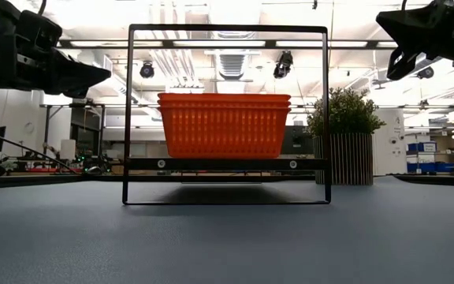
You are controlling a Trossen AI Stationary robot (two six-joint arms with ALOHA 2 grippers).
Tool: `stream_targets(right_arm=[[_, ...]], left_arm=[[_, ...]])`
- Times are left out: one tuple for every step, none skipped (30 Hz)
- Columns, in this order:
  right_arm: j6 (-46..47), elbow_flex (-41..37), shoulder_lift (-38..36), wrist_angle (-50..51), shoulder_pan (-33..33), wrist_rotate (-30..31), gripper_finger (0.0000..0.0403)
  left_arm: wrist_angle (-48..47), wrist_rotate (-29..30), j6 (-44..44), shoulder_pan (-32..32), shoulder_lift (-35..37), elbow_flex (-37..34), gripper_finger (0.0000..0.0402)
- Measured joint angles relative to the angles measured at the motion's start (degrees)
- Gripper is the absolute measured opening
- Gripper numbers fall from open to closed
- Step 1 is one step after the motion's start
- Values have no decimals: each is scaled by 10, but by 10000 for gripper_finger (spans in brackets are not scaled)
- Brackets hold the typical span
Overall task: Stack baskets on shelf by color
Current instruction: Return to Home Position
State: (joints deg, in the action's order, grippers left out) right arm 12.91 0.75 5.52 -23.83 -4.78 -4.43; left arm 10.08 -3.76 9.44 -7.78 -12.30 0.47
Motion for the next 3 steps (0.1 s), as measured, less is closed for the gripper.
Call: stream_targets(right_arm=[[0, 0, 0, 0, 0, 0, 9], [0, 0, 0, 0, 0, 0, 9], [0, 0, 0, 0, 0, 0, 9]], left_arm=[[0, 0, 0, 0, 0, 0, 0], [0, 0, 0, 0, 0, 0, 0], [0, 0, 0, 0, 0, 0, 0]])
